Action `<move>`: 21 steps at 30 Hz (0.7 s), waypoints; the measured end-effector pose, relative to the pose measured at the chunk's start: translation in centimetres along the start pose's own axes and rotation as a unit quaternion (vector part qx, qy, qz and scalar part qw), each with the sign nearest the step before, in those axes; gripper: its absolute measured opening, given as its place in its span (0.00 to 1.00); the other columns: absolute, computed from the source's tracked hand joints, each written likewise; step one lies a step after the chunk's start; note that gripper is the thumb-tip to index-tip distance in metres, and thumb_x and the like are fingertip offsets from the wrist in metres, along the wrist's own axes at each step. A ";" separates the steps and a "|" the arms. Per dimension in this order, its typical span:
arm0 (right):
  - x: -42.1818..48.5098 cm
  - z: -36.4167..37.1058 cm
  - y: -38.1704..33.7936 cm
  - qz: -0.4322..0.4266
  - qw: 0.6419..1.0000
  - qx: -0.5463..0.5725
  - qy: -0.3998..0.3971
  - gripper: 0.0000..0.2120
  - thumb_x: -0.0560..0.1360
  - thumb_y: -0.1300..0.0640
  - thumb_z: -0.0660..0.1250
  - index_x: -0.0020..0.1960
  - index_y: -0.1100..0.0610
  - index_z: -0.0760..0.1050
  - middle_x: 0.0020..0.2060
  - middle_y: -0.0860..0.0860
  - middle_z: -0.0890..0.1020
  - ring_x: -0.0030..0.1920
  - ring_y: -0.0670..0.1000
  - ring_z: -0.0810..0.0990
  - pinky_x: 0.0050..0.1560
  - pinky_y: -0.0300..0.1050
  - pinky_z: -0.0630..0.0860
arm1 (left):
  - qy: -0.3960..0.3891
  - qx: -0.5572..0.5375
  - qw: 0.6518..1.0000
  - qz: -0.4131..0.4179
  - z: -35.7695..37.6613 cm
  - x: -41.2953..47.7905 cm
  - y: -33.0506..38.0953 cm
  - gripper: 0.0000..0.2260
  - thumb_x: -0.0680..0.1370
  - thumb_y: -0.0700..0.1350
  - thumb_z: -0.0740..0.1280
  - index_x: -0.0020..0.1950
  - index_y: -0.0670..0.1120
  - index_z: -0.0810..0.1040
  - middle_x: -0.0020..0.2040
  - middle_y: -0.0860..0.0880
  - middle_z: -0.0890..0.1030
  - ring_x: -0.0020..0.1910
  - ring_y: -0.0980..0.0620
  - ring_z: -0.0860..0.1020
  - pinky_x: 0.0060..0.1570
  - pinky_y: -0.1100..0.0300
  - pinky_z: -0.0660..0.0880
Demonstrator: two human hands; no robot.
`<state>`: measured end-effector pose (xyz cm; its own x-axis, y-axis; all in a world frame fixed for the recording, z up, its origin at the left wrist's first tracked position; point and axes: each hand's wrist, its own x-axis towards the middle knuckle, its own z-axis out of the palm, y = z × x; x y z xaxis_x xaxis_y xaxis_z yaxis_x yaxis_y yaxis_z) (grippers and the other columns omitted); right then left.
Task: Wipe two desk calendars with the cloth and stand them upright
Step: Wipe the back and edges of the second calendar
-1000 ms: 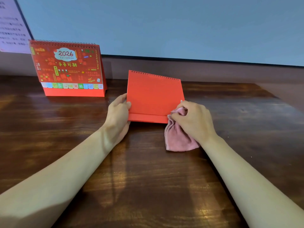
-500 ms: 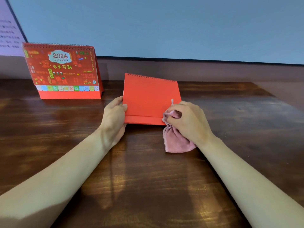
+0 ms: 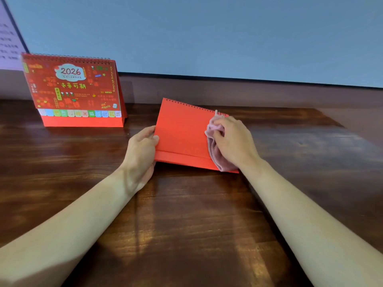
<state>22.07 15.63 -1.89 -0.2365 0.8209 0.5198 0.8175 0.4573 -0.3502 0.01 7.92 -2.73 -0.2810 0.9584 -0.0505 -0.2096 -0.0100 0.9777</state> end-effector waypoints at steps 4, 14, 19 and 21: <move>-2.3 -0.2 0.0 -0.028 0.999 -0.019 0.019 0.07 0.79 0.57 0.66 0.55 0.55 0.82 0.51 0.48 0.82 0.50 0.48 0.78 0.48 0.39 0.73 | 0.002 0.001 1.000 0.003 0.2 -0.3 0.1 0.20 0.88 0.35 0.52 0.65 0.47 0.82 0.55 0.48 0.89 0.57 0.50 0.87 0.61 0.54 0.81; 2.3 -0.2 0.3 0.035 0.999 -0.003 -0.009 0.14 0.85 0.59 0.59 0.66 0.54 0.78 0.65 0.51 0.80 0.63 0.53 0.80 0.61 0.46 0.76 | 0.001 -0.010 1.000 -0.009 0.1 0.0 0.2 0.19 0.89 0.36 0.52 0.72 0.46 0.79 0.58 0.48 0.88 0.59 0.50 0.87 0.67 0.48 0.79; -1.0 -0.5 0.5 0.011 0.999 -0.033 0.017 0.04 0.79 0.56 0.68 0.51 0.53 0.82 0.46 0.44 0.75 0.47 0.49 0.79 0.45 0.40 0.72 | 0.010 0.000 1.000 -0.005 0.2 -0.2 0.1 0.20 0.88 0.35 0.52 0.66 0.48 0.81 0.57 0.48 0.89 0.58 0.50 0.87 0.66 0.50 0.79; -2.6 -0.8 -0.2 0.011 0.999 -0.027 0.014 0.03 0.76 0.52 0.71 0.48 0.51 0.81 0.47 0.43 0.78 0.47 0.48 0.78 0.45 0.42 0.73 | 0.025 -0.004 1.000 -0.006 0.3 -0.3 0.2 0.19 0.88 0.35 0.52 0.63 0.50 0.81 0.56 0.48 0.89 0.58 0.50 0.87 0.64 0.52 0.80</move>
<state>22.97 13.11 -2.53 -0.2044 0.8207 0.5336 0.8497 0.4194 -0.3196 0.30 7.72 -2.46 -0.3239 0.9433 -0.0726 -0.2204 -0.0006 0.9754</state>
